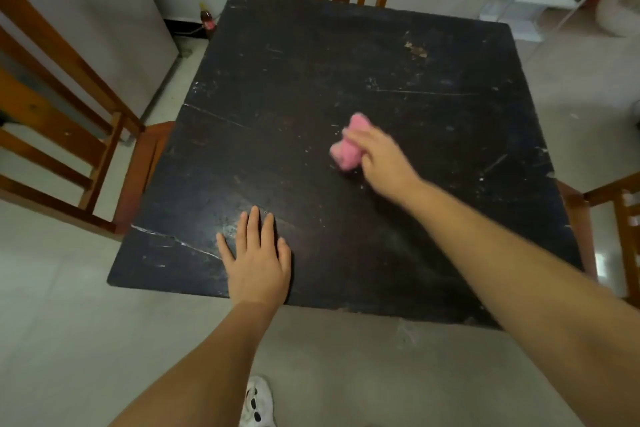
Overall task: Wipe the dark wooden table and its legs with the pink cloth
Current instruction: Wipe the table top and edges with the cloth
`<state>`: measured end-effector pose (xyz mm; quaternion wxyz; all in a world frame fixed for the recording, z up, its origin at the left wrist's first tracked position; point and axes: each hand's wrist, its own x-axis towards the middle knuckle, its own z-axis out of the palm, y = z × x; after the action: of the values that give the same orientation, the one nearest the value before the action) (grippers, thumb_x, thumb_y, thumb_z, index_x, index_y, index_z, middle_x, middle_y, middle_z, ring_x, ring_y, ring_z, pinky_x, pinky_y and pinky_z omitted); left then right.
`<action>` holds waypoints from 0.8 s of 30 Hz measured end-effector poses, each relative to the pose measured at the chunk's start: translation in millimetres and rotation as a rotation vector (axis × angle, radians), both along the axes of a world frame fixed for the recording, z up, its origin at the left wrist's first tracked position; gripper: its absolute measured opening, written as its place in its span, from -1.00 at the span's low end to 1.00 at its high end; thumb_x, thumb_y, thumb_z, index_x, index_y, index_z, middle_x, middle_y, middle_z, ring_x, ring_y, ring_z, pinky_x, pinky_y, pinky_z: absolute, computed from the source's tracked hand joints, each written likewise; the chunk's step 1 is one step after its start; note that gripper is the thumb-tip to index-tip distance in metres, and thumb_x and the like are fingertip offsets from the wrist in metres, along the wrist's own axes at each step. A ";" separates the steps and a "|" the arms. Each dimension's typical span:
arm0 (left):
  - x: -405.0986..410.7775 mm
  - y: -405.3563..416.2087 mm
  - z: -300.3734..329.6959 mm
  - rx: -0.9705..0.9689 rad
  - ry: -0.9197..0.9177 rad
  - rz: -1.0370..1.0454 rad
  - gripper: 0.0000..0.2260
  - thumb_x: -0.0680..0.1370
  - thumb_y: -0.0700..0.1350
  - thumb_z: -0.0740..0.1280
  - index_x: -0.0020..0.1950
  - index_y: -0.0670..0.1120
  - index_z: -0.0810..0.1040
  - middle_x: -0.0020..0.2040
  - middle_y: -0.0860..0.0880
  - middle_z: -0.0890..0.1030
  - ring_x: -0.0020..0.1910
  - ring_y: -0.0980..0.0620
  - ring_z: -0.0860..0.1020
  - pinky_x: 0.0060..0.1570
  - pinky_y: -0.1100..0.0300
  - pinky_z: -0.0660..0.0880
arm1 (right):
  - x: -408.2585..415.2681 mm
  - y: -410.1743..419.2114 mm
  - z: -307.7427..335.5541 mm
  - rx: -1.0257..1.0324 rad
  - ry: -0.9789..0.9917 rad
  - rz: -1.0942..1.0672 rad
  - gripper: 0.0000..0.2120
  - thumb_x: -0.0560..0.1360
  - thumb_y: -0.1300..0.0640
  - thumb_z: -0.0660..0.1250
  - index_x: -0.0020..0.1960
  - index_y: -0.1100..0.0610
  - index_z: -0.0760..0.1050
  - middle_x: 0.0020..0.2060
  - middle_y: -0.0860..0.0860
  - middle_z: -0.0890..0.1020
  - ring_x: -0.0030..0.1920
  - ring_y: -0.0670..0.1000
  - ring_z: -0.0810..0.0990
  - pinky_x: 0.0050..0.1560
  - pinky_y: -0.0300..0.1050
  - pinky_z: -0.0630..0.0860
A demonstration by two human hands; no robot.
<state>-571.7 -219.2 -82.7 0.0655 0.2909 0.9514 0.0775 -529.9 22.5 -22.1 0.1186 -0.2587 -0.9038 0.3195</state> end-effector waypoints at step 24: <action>8.7 0.5 4.6 0.127 0.008 -0.013 -0.61 0.60 -0.08 0.06 0.42 -0.14 0.27 0.48 -0.14 0.19 0.48 -0.08 0.06 0.41 -0.21 -0.14 | 151.1 -108.3 -70.8 0.275 -0.043 -0.066 -0.63 0.52 0.18 0.10 0.25 0.09 0.52 0.33 0.22 0.46 0.34 0.25 0.42 0.35 0.19 0.30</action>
<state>-563.0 -218.7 -78.1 0.0437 0.3009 0.9429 0.1362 -378.8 -85.8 -92.9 0.1439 -0.2766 -0.9324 0.1829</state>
